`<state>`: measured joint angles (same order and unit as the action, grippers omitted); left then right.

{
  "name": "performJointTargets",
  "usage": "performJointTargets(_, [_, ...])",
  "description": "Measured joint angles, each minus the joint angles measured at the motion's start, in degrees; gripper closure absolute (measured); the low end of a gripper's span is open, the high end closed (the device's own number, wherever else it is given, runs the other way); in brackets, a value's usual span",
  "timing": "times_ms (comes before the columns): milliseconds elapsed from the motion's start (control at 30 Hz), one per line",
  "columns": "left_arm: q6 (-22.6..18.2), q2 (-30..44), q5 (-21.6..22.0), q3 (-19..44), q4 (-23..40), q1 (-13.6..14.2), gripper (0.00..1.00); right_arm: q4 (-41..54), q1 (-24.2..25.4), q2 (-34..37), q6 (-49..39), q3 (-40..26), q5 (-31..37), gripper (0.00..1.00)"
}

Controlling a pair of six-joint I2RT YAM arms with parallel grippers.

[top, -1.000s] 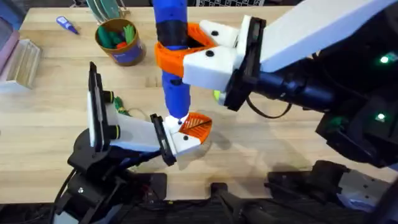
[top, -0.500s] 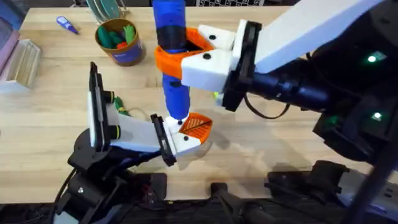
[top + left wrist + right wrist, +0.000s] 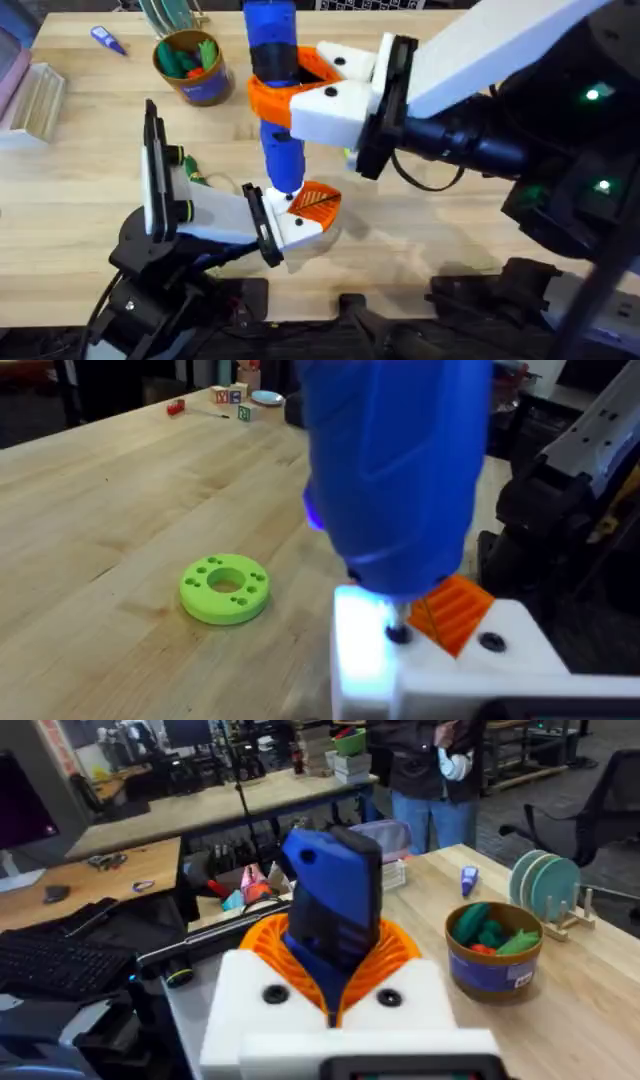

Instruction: Pick up the gripper from the table and insert it into the empty holder that is missing its gripper. Then pick up a screw, insert it into the mounting hole, and use the screwdriver to tighten it. Finally, clean up the table by picking up the vegetable and placing it into the bucket.

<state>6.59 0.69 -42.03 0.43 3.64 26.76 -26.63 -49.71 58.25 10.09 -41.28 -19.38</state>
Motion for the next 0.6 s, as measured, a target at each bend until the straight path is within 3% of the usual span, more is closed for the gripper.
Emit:
performJointTargets(333, [-0.20, 0.00, 0.04, 0.00, -0.02, 0.00, 0.986, -5.58, 1.26, -1.69, -0.01, 0.22, -0.03, 0.978])
performJointTargets(467, [-0.22, 0.00, 0.01, 0.00, -0.02, 0.00, 0.986, -10.43, 4.34, -6.11, -0.53, 0.22, -0.02, 0.978])
performJointTargets(600, [-0.33, 0.00, 0.01, 0.00, -0.02, 0.00, 0.986, -7.09, 8.59, -8.14, -4.06, 0.20, -0.06, 0.978])
